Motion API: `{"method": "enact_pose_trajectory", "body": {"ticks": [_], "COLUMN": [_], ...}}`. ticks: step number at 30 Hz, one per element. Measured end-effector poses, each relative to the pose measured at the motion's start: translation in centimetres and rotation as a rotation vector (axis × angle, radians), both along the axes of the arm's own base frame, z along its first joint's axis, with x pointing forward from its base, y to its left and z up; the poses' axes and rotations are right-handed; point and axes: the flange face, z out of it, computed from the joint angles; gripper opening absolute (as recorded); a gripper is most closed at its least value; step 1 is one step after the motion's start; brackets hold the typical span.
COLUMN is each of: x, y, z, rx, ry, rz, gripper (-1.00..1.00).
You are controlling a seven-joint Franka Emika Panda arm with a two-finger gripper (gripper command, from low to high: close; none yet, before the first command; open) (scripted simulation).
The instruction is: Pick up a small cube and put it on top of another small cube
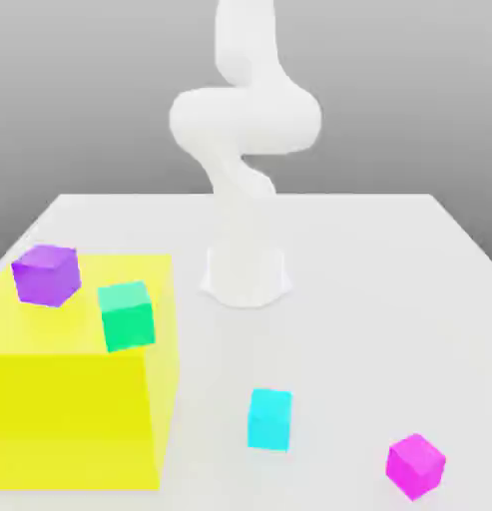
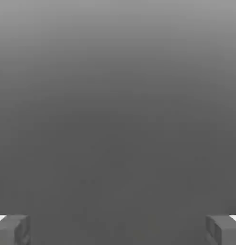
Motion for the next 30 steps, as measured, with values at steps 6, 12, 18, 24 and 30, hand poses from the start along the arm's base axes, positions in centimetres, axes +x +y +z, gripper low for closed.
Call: {"method": "enact_pose_trajectory", "body": {"ticks": [6,12,18,24,30], "x": [6.6,10.4,11.2,9.3,7.0], "y": [4.1,8.4,13.0,16.8,19.1], "z": [-9.5,-20.1,-31.2,-42.1,-51.4], "rx": [-0.068,-0.122,-0.161,-0.178,-0.175], "ry": [0.163,0.319,0.472,0.624,0.715], "rz": [0.077,0.171,0.286,0.401,0.472], "gripper": [0.0,0.0,0.0,0.0,0.0]}}
